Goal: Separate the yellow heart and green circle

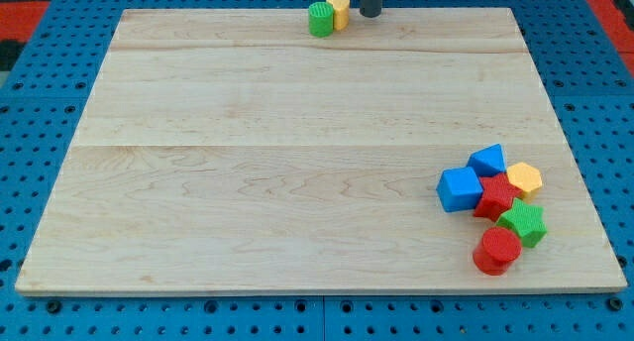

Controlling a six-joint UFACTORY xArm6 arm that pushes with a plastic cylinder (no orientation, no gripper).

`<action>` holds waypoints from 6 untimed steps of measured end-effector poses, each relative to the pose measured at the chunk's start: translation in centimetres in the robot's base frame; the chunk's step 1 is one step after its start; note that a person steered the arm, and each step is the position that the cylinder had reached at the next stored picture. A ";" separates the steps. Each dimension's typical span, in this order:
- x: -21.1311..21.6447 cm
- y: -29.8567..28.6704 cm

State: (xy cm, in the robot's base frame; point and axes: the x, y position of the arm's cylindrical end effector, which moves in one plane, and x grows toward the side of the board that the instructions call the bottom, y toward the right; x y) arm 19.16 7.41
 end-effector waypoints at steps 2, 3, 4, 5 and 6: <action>0.1 -5.0; 0.1 -5.0; 0.1 -5.9; 0.2 -7.7; 0.2 -8.7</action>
